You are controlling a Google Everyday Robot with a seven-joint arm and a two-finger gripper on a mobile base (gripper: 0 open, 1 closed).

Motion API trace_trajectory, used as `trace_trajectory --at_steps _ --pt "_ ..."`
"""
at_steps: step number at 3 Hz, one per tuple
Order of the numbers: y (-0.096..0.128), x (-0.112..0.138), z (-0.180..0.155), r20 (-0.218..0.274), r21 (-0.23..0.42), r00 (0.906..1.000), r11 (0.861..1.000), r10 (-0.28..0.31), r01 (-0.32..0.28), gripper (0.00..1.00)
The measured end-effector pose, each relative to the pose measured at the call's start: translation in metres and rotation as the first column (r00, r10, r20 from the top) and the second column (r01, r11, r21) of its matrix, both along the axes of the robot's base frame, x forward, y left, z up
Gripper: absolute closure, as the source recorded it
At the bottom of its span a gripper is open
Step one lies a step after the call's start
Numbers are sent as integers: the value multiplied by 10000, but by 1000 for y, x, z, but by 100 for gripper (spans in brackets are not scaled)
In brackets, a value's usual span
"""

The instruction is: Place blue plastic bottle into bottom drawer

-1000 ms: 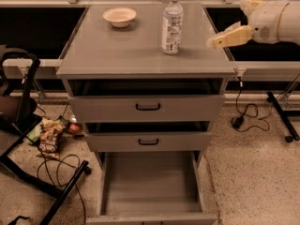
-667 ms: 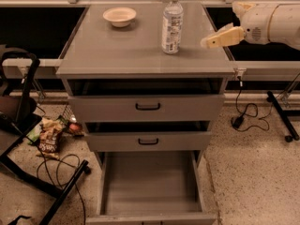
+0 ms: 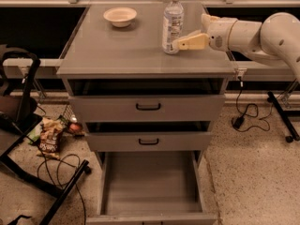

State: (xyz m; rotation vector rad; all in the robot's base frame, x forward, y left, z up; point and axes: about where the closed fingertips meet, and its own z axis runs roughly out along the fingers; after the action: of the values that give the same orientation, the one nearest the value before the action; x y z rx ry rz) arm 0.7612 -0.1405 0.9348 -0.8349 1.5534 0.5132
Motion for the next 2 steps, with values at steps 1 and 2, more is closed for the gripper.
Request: trace_trajectory --at_steps 1,2 --pt "17 18 -6 128 368 9999 9993 110 -115 0" --pt "32 35 -5 290 439 9994 9988 180 -193 0"
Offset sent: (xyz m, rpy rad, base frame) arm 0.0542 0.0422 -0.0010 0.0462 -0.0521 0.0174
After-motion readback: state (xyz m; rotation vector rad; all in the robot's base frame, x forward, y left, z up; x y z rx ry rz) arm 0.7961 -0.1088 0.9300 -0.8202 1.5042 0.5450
